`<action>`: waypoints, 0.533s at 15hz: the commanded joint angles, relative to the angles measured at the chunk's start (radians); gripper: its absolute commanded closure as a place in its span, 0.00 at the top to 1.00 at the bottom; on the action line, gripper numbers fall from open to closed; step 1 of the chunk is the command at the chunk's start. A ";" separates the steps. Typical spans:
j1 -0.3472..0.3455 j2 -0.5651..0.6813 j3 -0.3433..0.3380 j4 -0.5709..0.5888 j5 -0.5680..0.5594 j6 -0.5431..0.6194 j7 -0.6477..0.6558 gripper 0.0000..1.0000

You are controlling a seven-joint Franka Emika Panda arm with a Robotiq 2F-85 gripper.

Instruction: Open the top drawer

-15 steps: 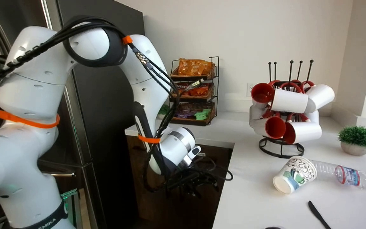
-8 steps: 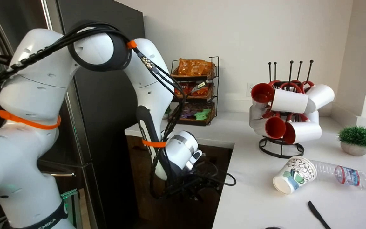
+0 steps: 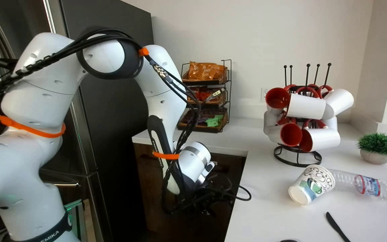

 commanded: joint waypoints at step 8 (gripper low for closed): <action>0.077 -0.028 -0.088 -0.088 0.449 0.101 -0.411 1.00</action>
